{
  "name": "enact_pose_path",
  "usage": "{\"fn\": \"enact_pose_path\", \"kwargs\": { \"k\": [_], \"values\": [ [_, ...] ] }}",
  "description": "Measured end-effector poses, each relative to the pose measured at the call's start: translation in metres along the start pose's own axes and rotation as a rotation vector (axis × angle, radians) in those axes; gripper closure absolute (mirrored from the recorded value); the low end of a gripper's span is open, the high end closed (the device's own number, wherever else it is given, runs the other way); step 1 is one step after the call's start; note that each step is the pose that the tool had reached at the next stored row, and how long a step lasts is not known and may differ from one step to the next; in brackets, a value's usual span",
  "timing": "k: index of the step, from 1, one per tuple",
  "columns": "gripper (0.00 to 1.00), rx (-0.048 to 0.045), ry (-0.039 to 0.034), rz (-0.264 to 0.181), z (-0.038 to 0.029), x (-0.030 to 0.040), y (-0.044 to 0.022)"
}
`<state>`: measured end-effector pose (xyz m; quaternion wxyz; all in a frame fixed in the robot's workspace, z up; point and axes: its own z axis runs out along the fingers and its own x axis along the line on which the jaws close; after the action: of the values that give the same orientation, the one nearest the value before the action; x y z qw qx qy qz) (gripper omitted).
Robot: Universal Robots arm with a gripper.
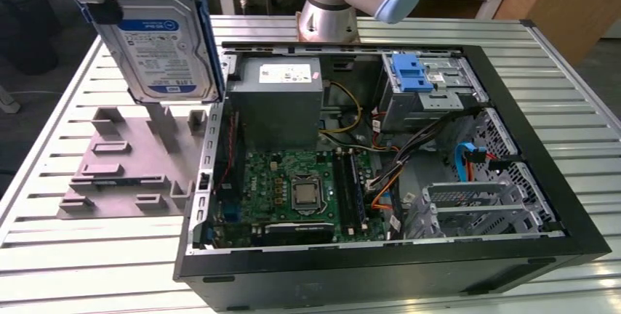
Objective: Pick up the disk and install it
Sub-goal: 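Pick up the disk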
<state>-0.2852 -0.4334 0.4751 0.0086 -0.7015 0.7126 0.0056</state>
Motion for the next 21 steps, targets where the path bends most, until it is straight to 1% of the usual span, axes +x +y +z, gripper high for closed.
{"fn": "enact_pose_path", "kwargs": {
  "k": [15, 17, 21],
  "values": [
    [0.63, 0.0000, 0.0000, 0.000, 0.0000, 0.0003, -0.0033],
    [0.63, -0.0001, 0.0000, 0.000, 0.0000, 0.0007, -0.0051],
    [0.63, -0.0004, 0.0000, 0.000, 0.0000, 0.0018, -0.0130]
  ]
}}
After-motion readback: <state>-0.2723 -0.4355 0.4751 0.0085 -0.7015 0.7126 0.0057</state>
